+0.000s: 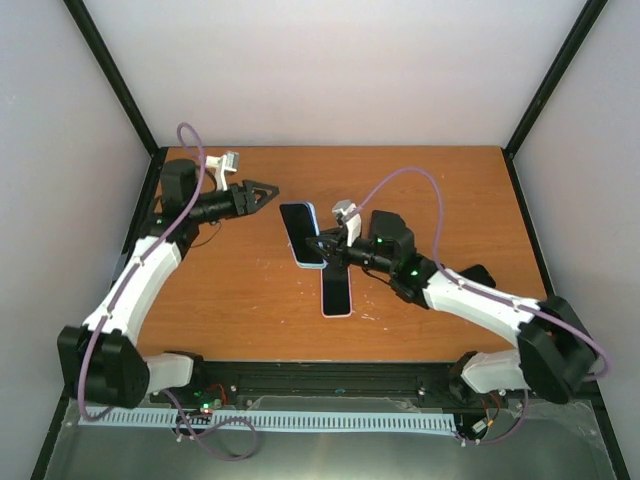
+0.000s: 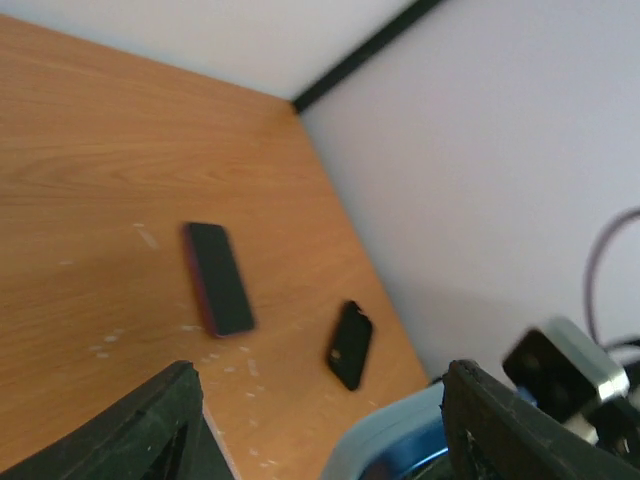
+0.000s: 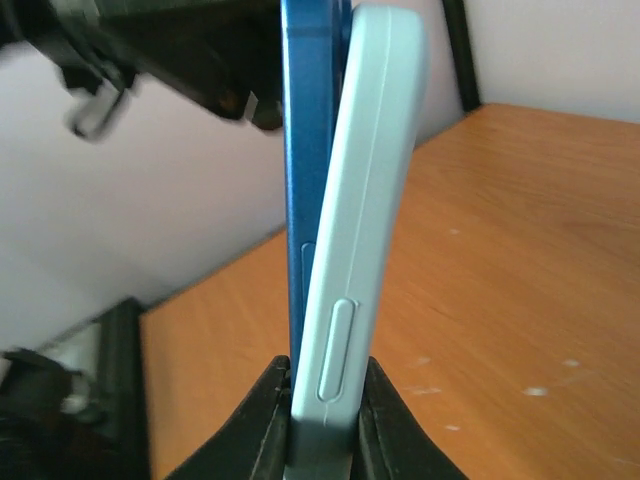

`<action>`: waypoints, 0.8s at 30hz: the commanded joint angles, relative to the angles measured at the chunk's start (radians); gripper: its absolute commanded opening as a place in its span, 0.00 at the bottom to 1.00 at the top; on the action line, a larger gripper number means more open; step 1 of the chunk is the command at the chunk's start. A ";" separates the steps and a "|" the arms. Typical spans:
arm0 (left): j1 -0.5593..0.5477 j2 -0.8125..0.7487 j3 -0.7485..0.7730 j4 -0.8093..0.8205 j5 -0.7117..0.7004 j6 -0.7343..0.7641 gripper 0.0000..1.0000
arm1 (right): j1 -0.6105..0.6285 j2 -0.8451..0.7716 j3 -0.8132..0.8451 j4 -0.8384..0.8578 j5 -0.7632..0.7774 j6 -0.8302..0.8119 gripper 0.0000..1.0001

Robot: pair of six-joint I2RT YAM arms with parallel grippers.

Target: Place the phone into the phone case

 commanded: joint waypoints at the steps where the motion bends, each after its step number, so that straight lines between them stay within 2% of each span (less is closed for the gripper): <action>1: 0.007 0.104 0.116 -0.237 -0.225 0.131 0.65 | 0.008 0.140 0.000 0.141 0.168 -0.219 0.12; 4: 0.026 0.113 0.103 -0.218 -0.310 0.134 0.61 | 0.023 0.257 0.011 0.241 0.220 -0.256 0.11; 7: 0.072 0.144 0.090 -0.209 -0.325 0.115 0.53 | 0.046 0.357 0.053 0.287 0.277 -0.294 0.11; 14: 0.092 0.223 0.033 -0.085 -0.138 0.100 0.47 | 0.104 0.501 0.132 0.313 0.398 -0.383 0.11; 24: 0.083 0.272 -0.031 -0.004 -0.042 0.091 0.47 | 0.137 0.591 0.122 0.411 0.505 -0.404 0.11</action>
